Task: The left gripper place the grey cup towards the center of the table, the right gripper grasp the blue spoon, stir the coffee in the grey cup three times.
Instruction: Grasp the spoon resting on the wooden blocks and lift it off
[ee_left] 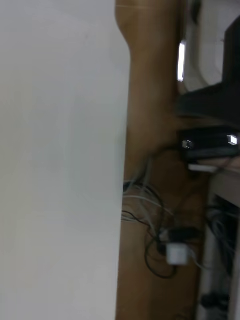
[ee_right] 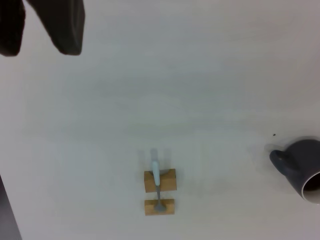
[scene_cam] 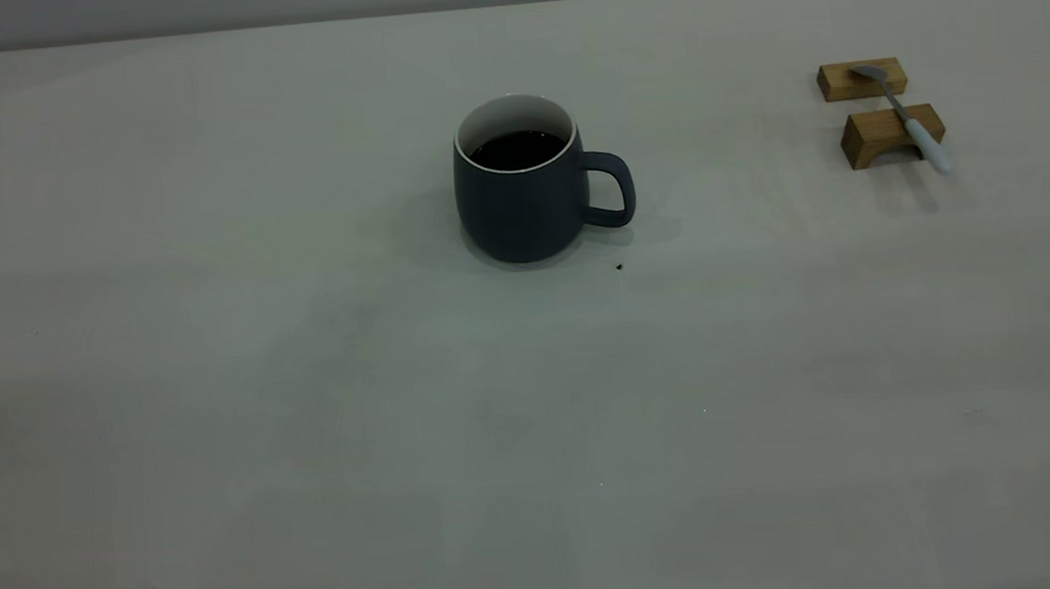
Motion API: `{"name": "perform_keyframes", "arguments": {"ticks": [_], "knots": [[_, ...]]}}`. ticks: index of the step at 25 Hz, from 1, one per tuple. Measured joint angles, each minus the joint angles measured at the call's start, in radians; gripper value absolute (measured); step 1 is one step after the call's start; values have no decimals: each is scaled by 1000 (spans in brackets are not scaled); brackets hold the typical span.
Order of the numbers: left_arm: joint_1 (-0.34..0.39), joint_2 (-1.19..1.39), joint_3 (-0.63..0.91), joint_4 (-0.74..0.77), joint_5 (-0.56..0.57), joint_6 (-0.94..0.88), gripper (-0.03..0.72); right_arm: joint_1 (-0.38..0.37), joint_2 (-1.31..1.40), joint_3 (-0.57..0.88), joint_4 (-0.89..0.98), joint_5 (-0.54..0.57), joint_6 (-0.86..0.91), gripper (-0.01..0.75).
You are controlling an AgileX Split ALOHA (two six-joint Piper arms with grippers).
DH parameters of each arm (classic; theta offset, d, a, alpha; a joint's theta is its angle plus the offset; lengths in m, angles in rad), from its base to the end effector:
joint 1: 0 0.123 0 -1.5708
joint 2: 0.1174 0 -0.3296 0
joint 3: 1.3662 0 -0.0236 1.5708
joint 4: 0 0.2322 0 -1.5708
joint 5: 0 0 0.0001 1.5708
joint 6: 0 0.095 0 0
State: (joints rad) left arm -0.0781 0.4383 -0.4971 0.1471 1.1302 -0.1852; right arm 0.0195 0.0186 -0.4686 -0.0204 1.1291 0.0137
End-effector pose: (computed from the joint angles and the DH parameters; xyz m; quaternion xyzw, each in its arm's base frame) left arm -0.0004 0.0127 0.2757 -0.0403 0.9539 0.0342 0.2954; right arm -0.0603 -0.0029 0.2537 -0.0021 0.8825 -0.0024 0.4702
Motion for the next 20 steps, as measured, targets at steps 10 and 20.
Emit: {"name": "perform_keyframes", "arguments": {"ticks": [10,20], "knots": [[11,-351,5,5,2,-16,585,0,0,0,0,0,0,237],[37,-457,5,7,8,-12,585,0,0,0,0,0,0,237]]}}
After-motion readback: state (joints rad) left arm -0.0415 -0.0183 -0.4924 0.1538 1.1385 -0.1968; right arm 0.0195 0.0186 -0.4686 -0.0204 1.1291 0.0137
